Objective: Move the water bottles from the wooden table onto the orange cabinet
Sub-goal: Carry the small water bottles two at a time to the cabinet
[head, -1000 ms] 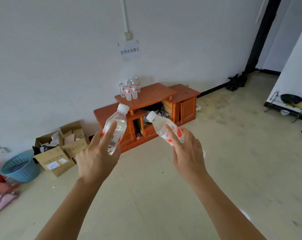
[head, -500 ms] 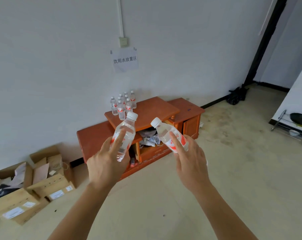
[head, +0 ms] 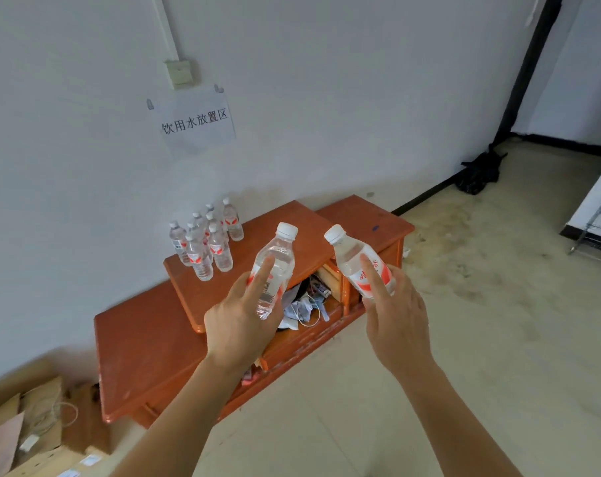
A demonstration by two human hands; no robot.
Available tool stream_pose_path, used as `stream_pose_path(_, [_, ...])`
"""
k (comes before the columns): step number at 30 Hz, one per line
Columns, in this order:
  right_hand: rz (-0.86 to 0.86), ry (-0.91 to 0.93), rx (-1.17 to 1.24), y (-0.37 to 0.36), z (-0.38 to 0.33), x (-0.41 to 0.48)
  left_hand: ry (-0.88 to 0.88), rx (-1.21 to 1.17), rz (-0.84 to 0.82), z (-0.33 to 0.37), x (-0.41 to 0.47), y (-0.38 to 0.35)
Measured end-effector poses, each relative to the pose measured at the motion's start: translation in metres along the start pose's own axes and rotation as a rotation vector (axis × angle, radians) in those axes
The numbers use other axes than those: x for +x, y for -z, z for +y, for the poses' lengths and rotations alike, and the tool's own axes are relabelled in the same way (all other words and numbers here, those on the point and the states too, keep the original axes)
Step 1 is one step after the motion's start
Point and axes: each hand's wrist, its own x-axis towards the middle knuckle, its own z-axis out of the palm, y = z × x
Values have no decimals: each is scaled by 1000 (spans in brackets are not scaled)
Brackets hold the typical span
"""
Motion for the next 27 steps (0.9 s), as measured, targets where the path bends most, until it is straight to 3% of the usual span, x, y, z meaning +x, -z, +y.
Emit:
stream_pose_path(10, [-113, 147, 111, -84, 20, 228, 259, 64, 67, -57, 160, -96])
stream_pose_path(19, [-257, 274, 223, -227, -20, 336, 405, -13, 105, -170, 225, -180])
stream_pose_path(27, [-387, 325, 202, -340, -51, 424, 685, -166, 85, -269, 270, -247])
